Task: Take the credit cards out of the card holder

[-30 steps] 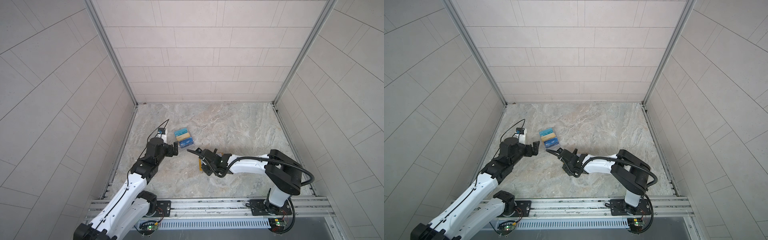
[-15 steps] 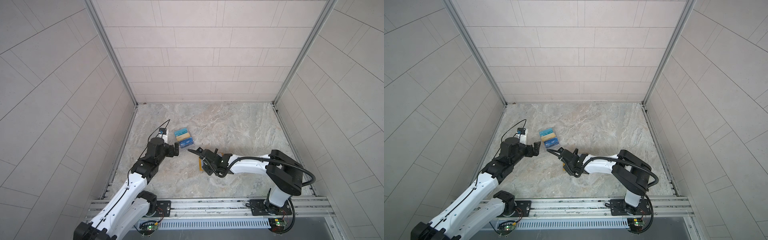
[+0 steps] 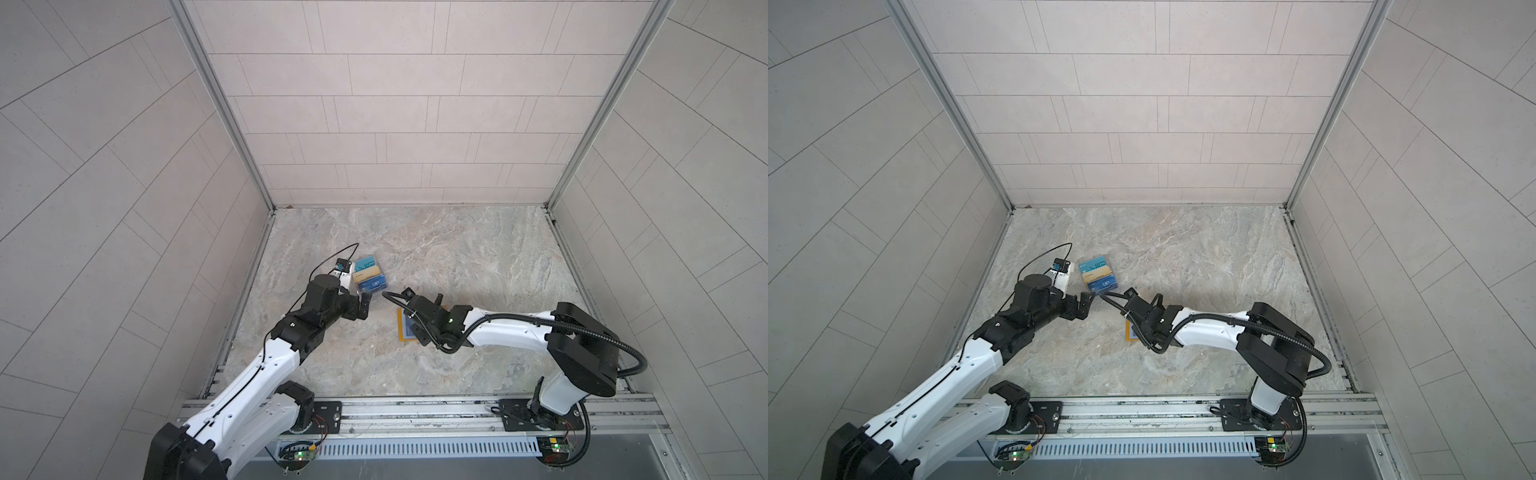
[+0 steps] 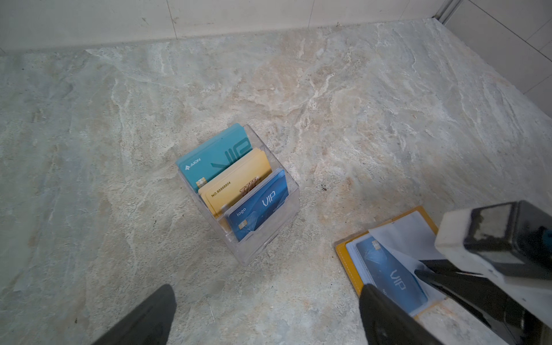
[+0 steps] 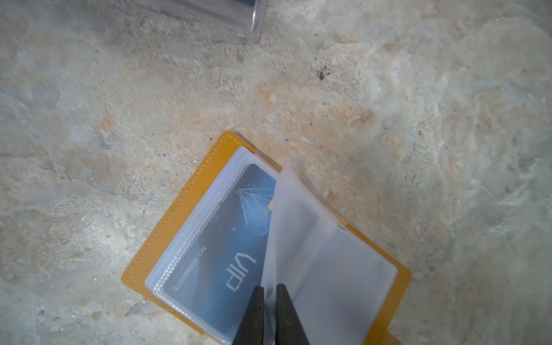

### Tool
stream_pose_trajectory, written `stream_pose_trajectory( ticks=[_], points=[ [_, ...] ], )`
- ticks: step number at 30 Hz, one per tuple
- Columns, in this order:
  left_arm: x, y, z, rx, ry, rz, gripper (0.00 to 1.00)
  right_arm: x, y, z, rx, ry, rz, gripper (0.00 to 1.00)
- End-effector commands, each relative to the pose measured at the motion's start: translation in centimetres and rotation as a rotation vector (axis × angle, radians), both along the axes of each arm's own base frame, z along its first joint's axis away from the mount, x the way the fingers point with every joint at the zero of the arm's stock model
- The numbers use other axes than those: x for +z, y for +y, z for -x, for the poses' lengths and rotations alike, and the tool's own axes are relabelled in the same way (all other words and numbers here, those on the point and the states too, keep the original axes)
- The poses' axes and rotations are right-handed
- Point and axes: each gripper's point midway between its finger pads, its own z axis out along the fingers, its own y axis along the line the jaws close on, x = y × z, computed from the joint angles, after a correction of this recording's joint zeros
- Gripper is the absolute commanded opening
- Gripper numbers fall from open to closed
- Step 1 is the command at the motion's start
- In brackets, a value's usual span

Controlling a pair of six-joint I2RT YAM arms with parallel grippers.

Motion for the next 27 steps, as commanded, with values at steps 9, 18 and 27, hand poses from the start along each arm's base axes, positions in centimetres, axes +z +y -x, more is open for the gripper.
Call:
stream_pose_trajectory(
  ticks=[9,18,27],
  points=[
    [-0.3,-2.4,0.8,-0.106,0.024,0.001,1.0,0.8,-3.4,-0.2,-0.132,-0.033,0.046,0.14],
    [-1.7,-4.8,2.1,-0.203,0.074,0.006,0.99,0.7,-4.8,-0.3,-0.184,-0.043,0.088,0.18],
    [-3.0,-5.8,2.6,-0.222,0.1,0.003,0.99,1.1,-6.5,0.1,-0.219,-0.048,0.144,0.22]
  ],
)
